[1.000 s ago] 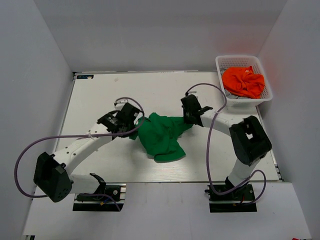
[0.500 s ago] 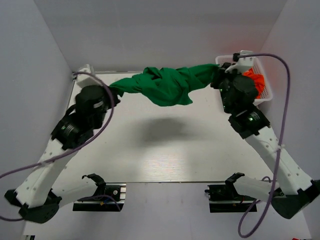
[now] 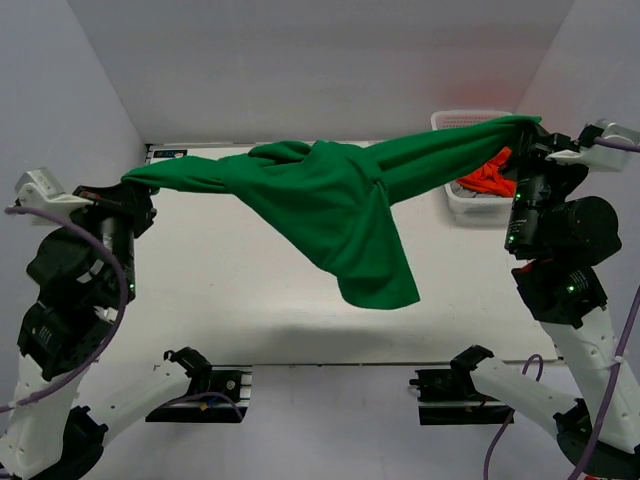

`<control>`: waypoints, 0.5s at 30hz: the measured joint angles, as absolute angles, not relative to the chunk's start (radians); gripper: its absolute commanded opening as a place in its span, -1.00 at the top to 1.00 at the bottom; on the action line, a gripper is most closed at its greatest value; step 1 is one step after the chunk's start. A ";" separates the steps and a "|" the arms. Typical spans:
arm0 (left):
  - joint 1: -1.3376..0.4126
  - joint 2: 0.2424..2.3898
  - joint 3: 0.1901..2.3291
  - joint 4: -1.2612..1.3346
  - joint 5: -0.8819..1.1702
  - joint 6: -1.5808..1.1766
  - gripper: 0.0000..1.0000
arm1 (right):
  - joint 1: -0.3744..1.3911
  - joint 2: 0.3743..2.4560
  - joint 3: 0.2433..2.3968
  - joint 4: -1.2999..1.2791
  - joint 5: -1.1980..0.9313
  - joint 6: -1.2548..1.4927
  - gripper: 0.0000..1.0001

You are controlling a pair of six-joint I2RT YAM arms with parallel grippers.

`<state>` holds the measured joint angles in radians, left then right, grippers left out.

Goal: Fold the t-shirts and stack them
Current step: Flatten out the tshirt

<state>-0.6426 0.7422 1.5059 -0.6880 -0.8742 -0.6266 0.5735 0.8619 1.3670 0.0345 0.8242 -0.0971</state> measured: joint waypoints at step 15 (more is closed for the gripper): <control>-0.638 0.933 1.212 -0.687 -0.896 -0.752 0.79 | 0.569 0.950 1.045 0.018 0.767 0.084 1.00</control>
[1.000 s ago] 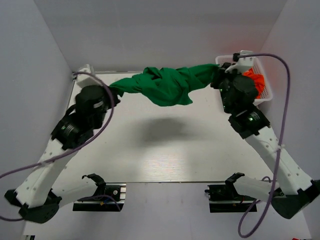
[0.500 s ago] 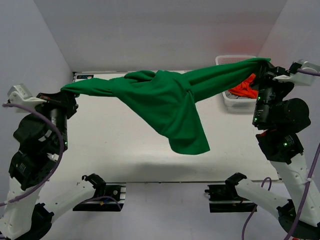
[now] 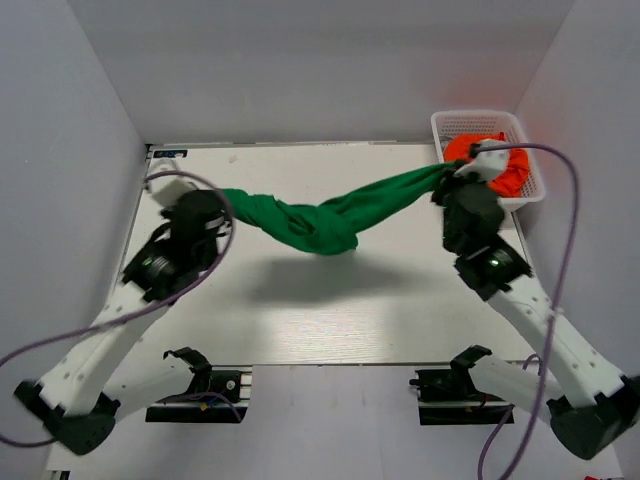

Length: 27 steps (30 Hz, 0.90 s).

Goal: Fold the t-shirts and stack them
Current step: Flatten out the tshirt

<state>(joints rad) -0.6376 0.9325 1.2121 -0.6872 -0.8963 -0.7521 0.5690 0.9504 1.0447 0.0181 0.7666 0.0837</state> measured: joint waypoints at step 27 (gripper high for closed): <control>-0.417 1.817 1.419 -0.926 -0.727 -0.853 -1.00 | 0.445 1.742 1.066 -0.107 0.482 0.398 1.00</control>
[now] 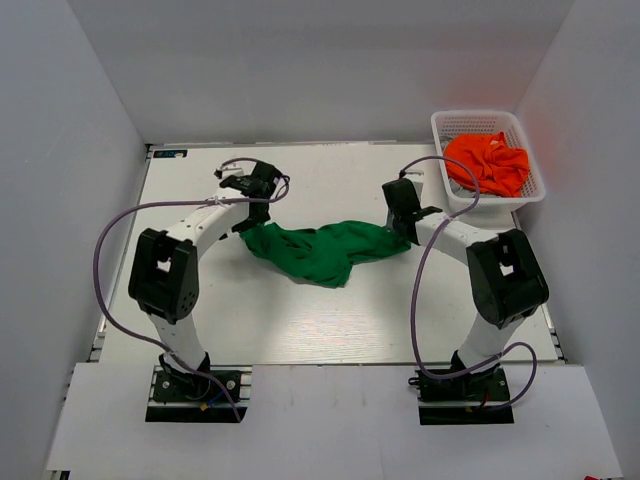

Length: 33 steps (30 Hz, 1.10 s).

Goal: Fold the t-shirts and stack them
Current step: Flatten out the tshirt

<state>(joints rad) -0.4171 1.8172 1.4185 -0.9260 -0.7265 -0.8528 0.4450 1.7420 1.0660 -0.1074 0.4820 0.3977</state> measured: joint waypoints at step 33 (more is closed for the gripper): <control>-0.768 1.814 1.317 -0.524 -0.045 -0.498 -0.34 | 0.347 1.644 1.000 -0.168 0.304 0.461 -0.65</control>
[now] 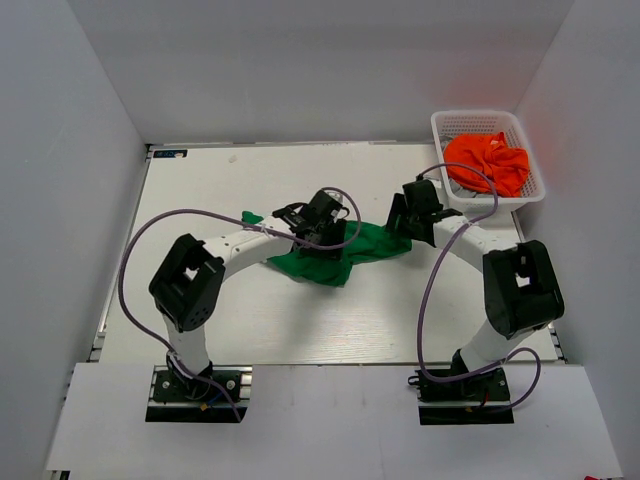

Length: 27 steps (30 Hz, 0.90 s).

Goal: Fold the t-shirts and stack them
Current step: Flatten out the tshirt

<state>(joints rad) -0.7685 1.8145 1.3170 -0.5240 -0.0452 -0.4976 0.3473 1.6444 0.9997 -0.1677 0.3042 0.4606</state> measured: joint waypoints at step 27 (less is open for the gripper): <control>-0.791 1.414 1.317 -0.575 -0.512 -0.545 1.00 | 0.324 1.369 0.970 -0.120 0.271 0.446 1.00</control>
<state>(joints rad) -0.7906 1.4143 1.3170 -0.5755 -0.5117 -0.5449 0.3244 1.3693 0.9703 -0.1204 0.2714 0.4458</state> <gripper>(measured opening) 0.022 0.035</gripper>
